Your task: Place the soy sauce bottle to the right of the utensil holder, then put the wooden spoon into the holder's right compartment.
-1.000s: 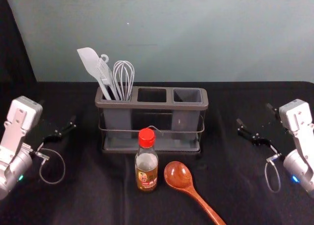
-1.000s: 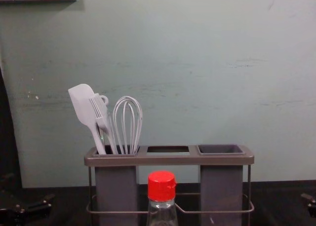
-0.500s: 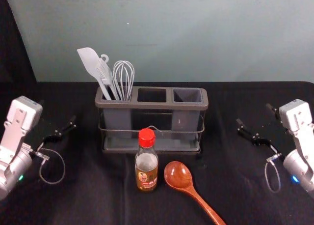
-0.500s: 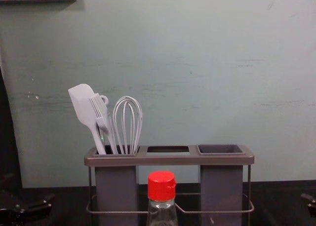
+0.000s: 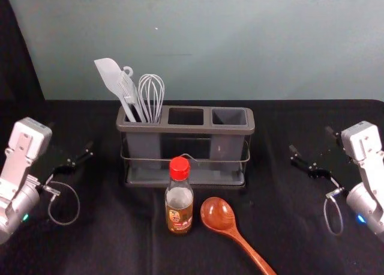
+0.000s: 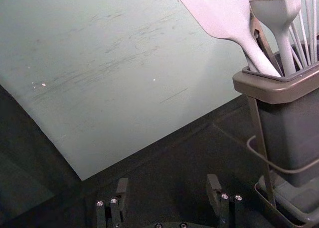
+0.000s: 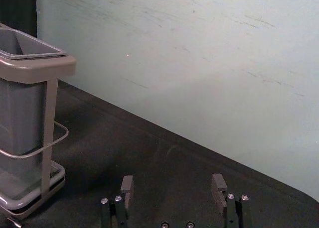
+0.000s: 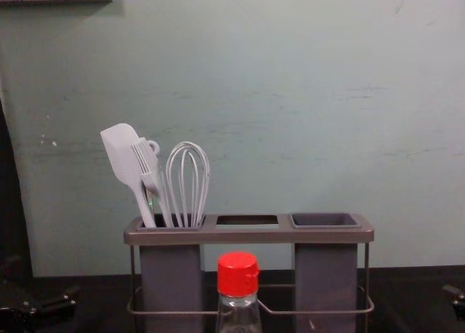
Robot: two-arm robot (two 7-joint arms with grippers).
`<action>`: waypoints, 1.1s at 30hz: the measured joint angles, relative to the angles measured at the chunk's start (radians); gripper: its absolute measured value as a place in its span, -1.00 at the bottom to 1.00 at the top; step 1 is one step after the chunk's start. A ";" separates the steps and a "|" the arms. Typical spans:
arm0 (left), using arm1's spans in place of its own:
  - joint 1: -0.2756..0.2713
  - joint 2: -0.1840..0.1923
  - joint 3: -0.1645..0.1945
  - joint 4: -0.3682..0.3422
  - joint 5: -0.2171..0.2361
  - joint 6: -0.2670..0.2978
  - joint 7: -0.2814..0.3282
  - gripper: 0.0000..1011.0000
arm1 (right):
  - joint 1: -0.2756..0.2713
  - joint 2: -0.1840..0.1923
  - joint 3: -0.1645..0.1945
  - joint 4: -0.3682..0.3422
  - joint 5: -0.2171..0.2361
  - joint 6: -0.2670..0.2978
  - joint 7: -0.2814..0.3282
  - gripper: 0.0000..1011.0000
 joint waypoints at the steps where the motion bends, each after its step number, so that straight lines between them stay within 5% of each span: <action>1: 0.000 0.000 0.000 0.000 0.000 0.000 0.000 1.00 | 0.000 0.000 0.000 0.000 0.000 0.000 0.000 0.99; 25: 0.000 0.000 0.000 0.000 0.000 0.000 0.000 1.00 | -0.001 0.000 0.002 0.000 -0.001 0.000 0.000 0.99; 33: 0.000 0.000 0.000 0.000 0.000 0.000 0.000 1.00 | -0.036 0.006 0.034 -0.032 -0.018 -0.052 0.003 0.99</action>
